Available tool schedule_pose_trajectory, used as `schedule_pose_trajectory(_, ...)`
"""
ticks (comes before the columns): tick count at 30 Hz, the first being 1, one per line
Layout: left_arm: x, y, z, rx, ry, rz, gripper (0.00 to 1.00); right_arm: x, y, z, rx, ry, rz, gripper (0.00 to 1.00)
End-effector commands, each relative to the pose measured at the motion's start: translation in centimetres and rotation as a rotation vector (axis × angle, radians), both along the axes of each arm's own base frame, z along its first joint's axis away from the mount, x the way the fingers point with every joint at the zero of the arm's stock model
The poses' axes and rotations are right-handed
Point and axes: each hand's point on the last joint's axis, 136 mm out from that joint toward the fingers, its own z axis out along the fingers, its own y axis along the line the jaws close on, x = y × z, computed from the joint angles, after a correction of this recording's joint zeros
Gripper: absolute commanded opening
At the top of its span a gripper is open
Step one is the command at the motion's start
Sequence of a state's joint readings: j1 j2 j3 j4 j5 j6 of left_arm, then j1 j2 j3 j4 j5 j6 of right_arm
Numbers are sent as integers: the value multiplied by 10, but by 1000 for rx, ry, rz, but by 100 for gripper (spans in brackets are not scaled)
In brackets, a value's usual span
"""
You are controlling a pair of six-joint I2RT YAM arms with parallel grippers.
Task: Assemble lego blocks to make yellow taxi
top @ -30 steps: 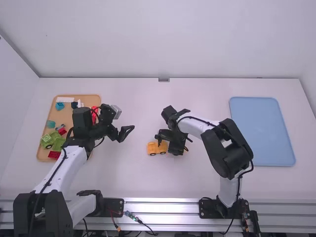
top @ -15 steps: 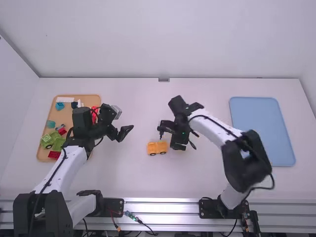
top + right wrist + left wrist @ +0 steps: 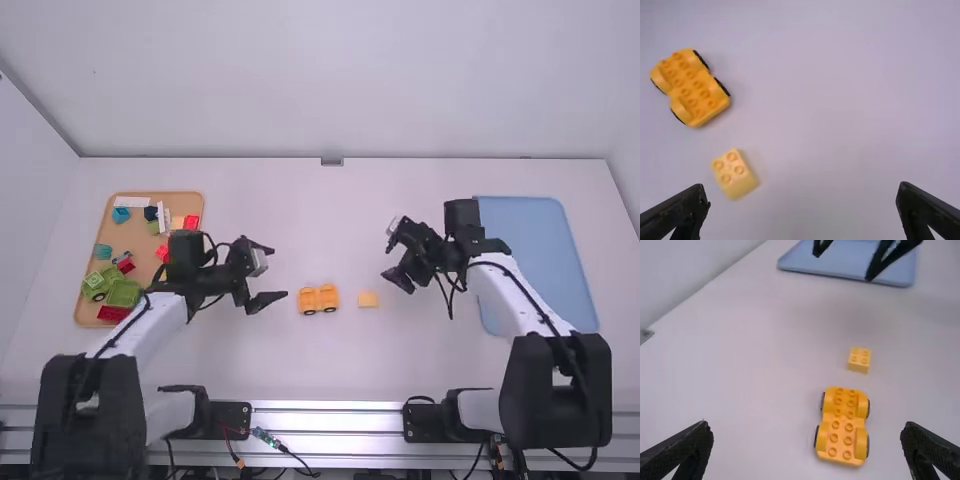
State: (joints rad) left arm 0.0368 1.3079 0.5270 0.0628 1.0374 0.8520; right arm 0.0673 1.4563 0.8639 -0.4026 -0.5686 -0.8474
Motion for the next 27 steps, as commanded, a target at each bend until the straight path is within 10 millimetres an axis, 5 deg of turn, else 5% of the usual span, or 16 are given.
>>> schedule_pose_trajectory(1, -16, -18, -19, -24, 3, -98, 99, -1, -1, -1, 99, 47, -87, 99)
schedule_pose_trajectory(9, -19, -46, -61, -22, -46, -197, 99, -10, -3, -42, 72, -96, -32, 99)
schedule_pose_trajectory(16, -13, -61, -85, -33, 61, -187, 99, -14, 0, -52, 100, -214, -27, 99)
schedule_pose_trajectory(20, 0, -69, -102, 27, 105, -123, 99, -44, 24, -53, 160, -317, 199, 99)
schedule_pose_trajectory(27, -3, -76, -108, 65, 52, -166, 99, -56, 39, -65, 147, -306, 289, 99)
